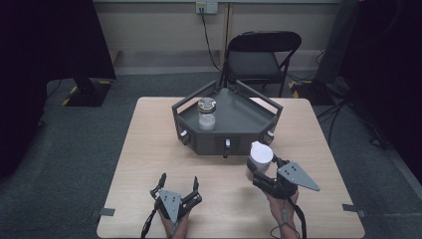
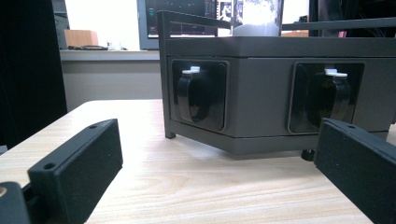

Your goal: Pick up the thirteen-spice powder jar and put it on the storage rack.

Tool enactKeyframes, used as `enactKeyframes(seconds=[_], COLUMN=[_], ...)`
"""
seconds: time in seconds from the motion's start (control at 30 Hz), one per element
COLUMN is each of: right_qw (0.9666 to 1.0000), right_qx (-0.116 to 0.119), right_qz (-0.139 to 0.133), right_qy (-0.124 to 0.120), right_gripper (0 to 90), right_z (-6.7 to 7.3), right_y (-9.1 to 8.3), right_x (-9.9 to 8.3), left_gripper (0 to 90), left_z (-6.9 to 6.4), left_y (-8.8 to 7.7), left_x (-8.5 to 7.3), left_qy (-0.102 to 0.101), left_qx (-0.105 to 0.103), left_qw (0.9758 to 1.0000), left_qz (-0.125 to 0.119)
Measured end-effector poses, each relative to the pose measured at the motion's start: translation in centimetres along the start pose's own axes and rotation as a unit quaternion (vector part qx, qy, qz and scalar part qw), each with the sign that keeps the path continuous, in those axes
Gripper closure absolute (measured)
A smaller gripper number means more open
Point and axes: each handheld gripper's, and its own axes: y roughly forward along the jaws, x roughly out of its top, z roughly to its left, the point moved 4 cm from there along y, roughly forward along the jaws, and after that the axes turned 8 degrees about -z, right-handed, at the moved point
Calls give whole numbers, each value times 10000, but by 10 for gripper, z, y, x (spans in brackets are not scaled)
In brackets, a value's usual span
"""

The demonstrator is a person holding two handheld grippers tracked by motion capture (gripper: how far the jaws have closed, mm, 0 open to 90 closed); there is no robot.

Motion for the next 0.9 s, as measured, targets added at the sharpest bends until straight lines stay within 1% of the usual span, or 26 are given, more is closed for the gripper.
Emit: enactKeyframes(seconds=[0.1,0.2,0.33,0.43,0.53,0.8,0.9], right_qw=[10000,10000,9999,10000,9999,9997,9996], right_qx=[51,54,92,64,54,-66,-160], right_qz=[-11,-38,-66,-62,-85,-127,-176], right_qy=[-33,-66,-15,-5,99,175,127], right_gripper=[297,297,297,297,297,297,297], right_z=[-4,-6,-14,-19,-26,-34,-35], right_y=[8,15,27,36,44,61,70], right_x=[9,15,23,29,35,44,47], left_gripper=[5,5,5,5,5,5,5], left_z=[0,0,0,0,0,0,0], left_y=[0,0,0,0,0,0,0], left_x=[0,0,0,0,0,0,0], left_qy=[0,1,-1,-1,-2,-5,-5], left_qx=[0,-2,-4,-11,-11,-11,-12], left_qw=[10000,10000,10000,10000,10000,10000,10000], left_qz=[0,1,0,3,1,0,1])
